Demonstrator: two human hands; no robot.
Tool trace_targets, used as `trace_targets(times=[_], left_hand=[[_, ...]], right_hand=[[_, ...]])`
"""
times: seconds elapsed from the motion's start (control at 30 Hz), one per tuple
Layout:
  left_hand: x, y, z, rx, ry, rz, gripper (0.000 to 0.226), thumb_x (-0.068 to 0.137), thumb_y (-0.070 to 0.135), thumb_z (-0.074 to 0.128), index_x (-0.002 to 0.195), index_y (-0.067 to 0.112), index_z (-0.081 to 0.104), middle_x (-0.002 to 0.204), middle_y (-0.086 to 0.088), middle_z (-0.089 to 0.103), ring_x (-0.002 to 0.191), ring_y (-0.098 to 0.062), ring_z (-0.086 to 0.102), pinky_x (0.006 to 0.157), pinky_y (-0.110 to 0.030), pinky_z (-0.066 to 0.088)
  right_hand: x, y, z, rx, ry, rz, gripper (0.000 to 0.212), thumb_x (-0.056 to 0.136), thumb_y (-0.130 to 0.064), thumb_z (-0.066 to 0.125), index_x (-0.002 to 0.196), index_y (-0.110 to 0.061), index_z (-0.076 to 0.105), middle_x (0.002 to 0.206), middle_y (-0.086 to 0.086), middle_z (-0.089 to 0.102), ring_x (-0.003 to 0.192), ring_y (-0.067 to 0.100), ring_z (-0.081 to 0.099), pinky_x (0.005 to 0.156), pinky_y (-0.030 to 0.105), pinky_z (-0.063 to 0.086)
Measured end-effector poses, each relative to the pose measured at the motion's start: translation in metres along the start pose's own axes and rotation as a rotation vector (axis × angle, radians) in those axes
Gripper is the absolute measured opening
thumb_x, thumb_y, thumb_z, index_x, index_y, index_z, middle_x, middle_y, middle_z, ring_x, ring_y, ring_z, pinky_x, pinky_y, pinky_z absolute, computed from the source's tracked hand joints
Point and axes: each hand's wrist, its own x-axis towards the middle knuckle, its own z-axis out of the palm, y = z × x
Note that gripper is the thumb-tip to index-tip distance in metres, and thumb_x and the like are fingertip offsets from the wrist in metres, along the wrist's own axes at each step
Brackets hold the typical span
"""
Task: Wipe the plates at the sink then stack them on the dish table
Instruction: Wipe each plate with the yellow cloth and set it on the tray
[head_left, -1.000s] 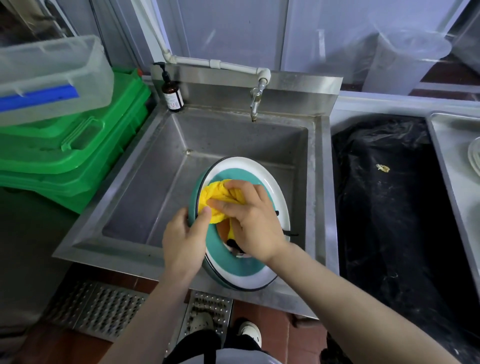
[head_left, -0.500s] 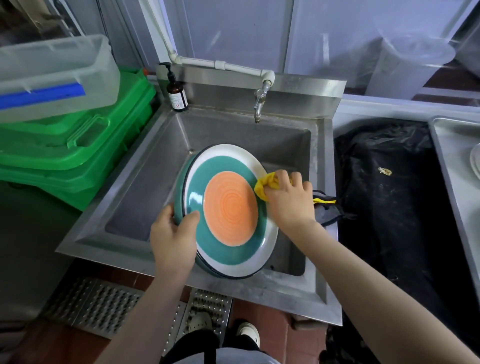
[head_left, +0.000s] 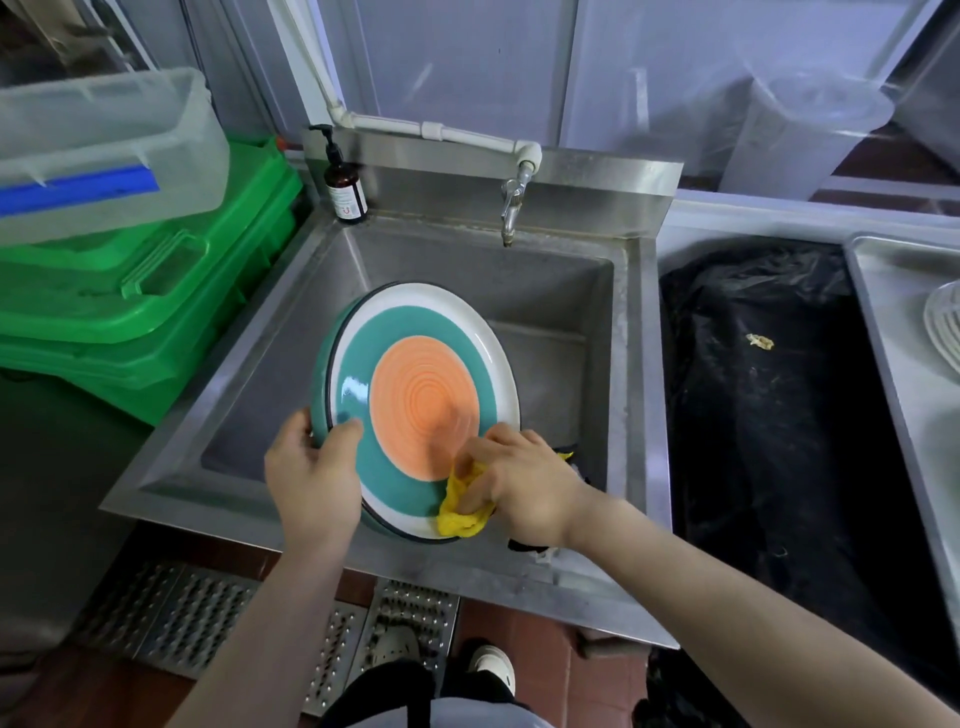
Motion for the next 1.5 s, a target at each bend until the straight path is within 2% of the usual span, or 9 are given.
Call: trace_targets(times=[0.17,0.37,0.57,0.7,0.83,0.97,1.07,1.3,1.5], left_hand=[[0.001,0.002,-0.003,0.034,-0.023,0.058,0.003,0.069,0.025,0.058,0.071,0.026,0.058,0.068,0.005,0.061,0.06,-0.007,0.053,0.062,-0.033,0.046],[0.004,0.009,-0.011,0.088,-0.141,0.225,0.022,0.067,0.041,0.056,0.074,0.021,0.06,0.062,0.005,0.063,0.056,-0.022,0.057,0.054,-0.04,0.049],[0.005,0.012,-0.013,0.114,-0.157,0.236,0.029,0.066,0.048,0.053,0.073,0.02,0.058,0.057,0.014,0.061,0.048,-0.006,0.05,0.048,-0.027,0.041],[0.004,0.014,-0.015,0.112,-0.164,0.22,0.029,0.066,0.053,0.052,0.069,0.024,0.054,0.053,0.017,0.057,0.048,-0.003,0.049,0.049,-0.018,0.034],[0.014,0.018,-0.017,0.082,-0.173,0.186,0.039,0.068,0.061,0.051,0.069,0.022,0.057,0.053,0.015,0.058,0.047,-0.003,0.047,0.049,-0.022,0.033],[0.031,0.021,-0.021,0.028,-0.147,0.125,0.045,0.069,0.066,0.051,0.068,0.021,0.059,0.057,0.009,0.061,0.053,-0.001,0.051,0.051,-0.018,0.037],[0.042,0.017,-0.024,-0.043,-0.112,0.06,0.048,0.069,0.067,0.054,0.074,0.021,0.064,0.068,0.0,0.065,0.068,-0.017,0.059,0.066,-0.036,0.047],[0.062,0.013,-0.031,-0.077,-0.064,-0.02,0.025,0.068,0.068,0.055,0.068,0.046,0.066,0.066,0.006,0.067,0.071,-0.016,0.063,0.069,-0.04,0.047],[0.079,0.023,-0.034,-0.051,-0.025,-0.008,0.024,0.077,0.051,0.054,0.055,0.042,0.059,0.048,0.018,0.053,0.045,0.001,0.046,0.051,-0.032,0.029]], right_hand=[[0.003,0.009,0.0,-0.121,0.007,0.14,0.037,0.087,-0.018,0.054,0.113,-0.041,0.065,0.129,-0.003,0.04,0.115,0.027,0.034,0.089,0.037,0.032],[0.023,0.034,-0.012,-0.247,0.095,0.452,0.031,0.09,-0.021,0.057,0.12,-0.026,0.063,0.13,0.003,0.039,0.117,0.031,0.034,0.094,0.04,0.036],[0.04,0.048,-0.04,0.255,0.414,0.594,0.048,0.086,-0.005,0.052,0.128,-0.025,0.061,0.127,0.006,0.048,0.112,0.031,0.047,0.097,0.03,0.036],[0.059,0.032,-0.059,0.582,0.622,0.53,0.028,0.09,-0.002,0.048,0.111,-0.005,0.066,0.104,0.004,0.052,0.092,0.019,0.051,0.077,0.017,0.036],[0.069,-0.012,-0.071,0.579,0.729,0.293,0.039,0.085,0.006,0.053,0.117,-0.011,0.068,0.118,0.011,0.052,0.11,0.028,0.051,0.096,0.017,0.034],[0.072,-0.048,-0.064,0.401,0.635,0.112,0.039,0.086,-0.01,0.049,0.116,-0.025,0.07,0.122,0.011,0.051,0.106,0.038,0.046,0.095,0.03,0.031],[0.073,-0.059,-0.057,0.288,0.526,0.085,0.039,0.089,-0.015,0.051,0.121,-0.03,0.067,0.126,0.013,0.049,0.108,0.04,0.043,0.097,0.043,0.036],[0.079,-0.076,-0.053,0.223,0.409,0.145,0.043,0.09,-0.014,0.054,0.125,-0.038,0.061,0.133,0.007,0.043,0.106,0.035,0.041,0.1,0.038,0.034],[0.066,-0.068,-0.058,0.274,0.233,0.04,0.05,0.079,-0.002,0.054,0.116,-0.031,0.069,0.128,0.002,0.055,0.108,0.031,0.05,0.098,0.034,0.038]])
